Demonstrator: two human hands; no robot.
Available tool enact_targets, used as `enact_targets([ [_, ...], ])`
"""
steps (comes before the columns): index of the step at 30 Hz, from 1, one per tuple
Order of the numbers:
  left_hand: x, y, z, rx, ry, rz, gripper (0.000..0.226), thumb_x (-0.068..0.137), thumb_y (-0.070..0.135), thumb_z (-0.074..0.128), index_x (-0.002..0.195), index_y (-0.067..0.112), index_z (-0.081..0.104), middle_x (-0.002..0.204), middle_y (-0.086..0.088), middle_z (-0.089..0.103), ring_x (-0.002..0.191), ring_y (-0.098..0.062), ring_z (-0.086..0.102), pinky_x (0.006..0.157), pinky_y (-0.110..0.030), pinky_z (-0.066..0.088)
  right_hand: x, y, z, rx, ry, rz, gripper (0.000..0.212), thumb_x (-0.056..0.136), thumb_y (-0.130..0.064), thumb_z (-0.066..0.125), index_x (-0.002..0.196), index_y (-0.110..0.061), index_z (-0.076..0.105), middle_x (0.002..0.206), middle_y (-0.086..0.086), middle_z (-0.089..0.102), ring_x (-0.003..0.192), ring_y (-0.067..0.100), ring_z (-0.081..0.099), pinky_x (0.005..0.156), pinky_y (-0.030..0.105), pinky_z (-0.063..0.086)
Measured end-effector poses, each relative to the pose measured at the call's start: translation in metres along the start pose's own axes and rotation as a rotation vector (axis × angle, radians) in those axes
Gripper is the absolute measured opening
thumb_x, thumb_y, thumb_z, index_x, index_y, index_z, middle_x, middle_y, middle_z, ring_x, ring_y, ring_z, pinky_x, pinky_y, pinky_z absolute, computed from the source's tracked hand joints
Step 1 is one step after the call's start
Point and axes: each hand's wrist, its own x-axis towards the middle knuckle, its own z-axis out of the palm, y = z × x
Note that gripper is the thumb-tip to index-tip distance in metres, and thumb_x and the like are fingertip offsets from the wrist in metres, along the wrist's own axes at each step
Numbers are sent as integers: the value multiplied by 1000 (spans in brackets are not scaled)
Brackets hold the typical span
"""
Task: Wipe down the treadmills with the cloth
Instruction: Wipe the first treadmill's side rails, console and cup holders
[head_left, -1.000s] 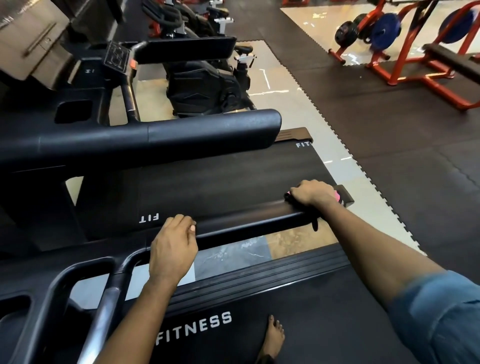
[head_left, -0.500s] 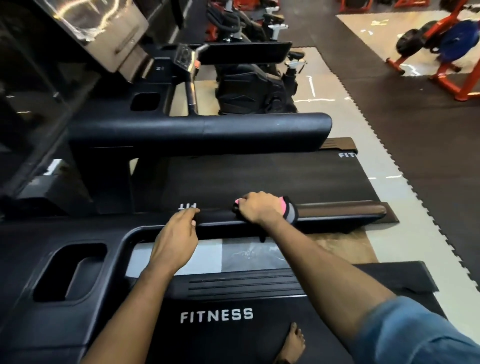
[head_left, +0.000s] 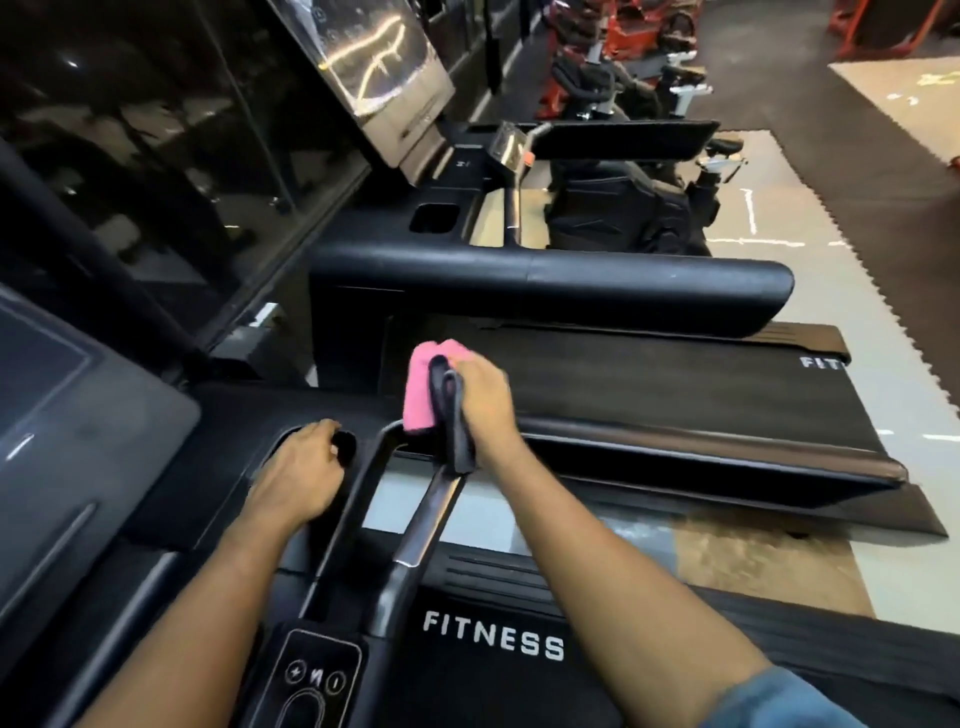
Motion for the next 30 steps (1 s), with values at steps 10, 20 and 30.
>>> enact_targets([
  [10,-20,-83,6,-19,-114,-37,36,103,25,47,138,17,55,150,-3,49,138,-22,45,113,-36,35,45,20,-5,-683,-174,-83,48,93,-62,40,111,-30,71,114,-5,71,115,17,63,107,41,43],
  [20,-20,-90,12,21,-346,51,44,108,35,37,153,37,37,169,-3,-1,155,-18,-10,124,-40,-5,-13,63,-37,-1279,-728,-401,47,100,-48,33,126,-30,68,140,-11,61,143,8,37,124,44,13],
  [30,-25,-97,19,-26,-302,74,41,109,34,35,148,43,42,169,-2,2,155,-17,-12,123,-39,-9,-123,46,58,-1773,-971,-434,49,98,-48,33,86,-14,67,100,14,73,92,33,68,68,33,45],
])
